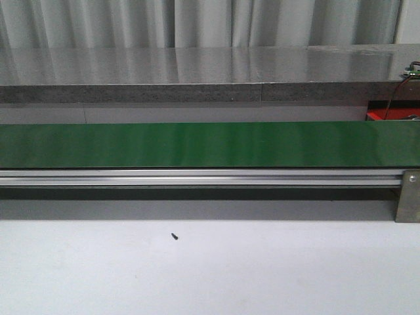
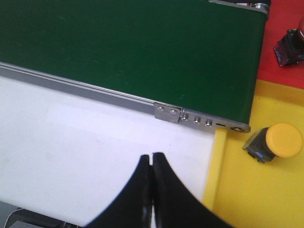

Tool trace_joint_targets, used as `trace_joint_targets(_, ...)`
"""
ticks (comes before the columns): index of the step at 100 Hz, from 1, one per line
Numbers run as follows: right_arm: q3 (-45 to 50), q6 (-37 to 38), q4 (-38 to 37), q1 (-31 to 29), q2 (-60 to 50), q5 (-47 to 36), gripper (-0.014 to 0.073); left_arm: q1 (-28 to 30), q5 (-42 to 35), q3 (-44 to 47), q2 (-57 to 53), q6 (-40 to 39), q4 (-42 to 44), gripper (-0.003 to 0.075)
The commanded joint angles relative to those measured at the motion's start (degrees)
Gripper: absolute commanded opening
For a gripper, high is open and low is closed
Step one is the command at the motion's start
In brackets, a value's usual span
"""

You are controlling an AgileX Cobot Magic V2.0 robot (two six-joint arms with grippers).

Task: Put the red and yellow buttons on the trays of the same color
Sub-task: 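Lower the yellow button onto the green belt and open the left gripper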

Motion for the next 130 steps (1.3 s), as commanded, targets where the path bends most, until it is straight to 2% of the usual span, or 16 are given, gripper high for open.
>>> trace_joint_targets(1,-1.49,0.00,0.07,0.02,-0.73,-2.38,-0.0068,-0.35,-2.05,-1.80,-1.39,0.15,-0.83,0.0106)
trace_joint_targets(22,-1.49,0.00,0.07,0.02,-0.73,-2.38,-0.0068,-0.35,-1.56,-1.80,-1.23,0.15,-1.21,0.0109)
trace_joint_targets(29,-1.49,0.00,0.07,0.02,-0.73,-2.38,-0.0068,-0.35,-1.32,-1.80,-1.23,0.24,-1.33,0.0141)
trace_joint_targets(36,-1.49,0.00,0.07,0.02,-0.73,-2.38,-0.0068,-0.35,-1.32,-1.80,-1.23,1.15,-1.45,0.0220)
trace_joint_targets(55,-1.49,0.00,0.07,0.02,-0.73,-2.38,-0.0068,-0.35,-1.32,-1.80,-1.23,2.63,-4.14,0.0517)
trace_joint_targets(65,-1.49,0.00,0.07,0.02,-0.73,-2.38,-0.0068,-0.70,-1.32,-1.95,-1.43,2.76,-5.05,0.0594)
trace_joint_targets(104,-1.49,0.00,0.07,0.02,-0.73,-2.38,-0.0068,-5.80,4.14,-12.33,-1.57,2.76,-8.08,0.0605)
trace_joint_targets(130,-1.49,0.00,0.07,0.02,-0.73,-2.38,-0.0068,-4.72,4.92,-17.22,-2.57,2.54,-8.78,0.0604)
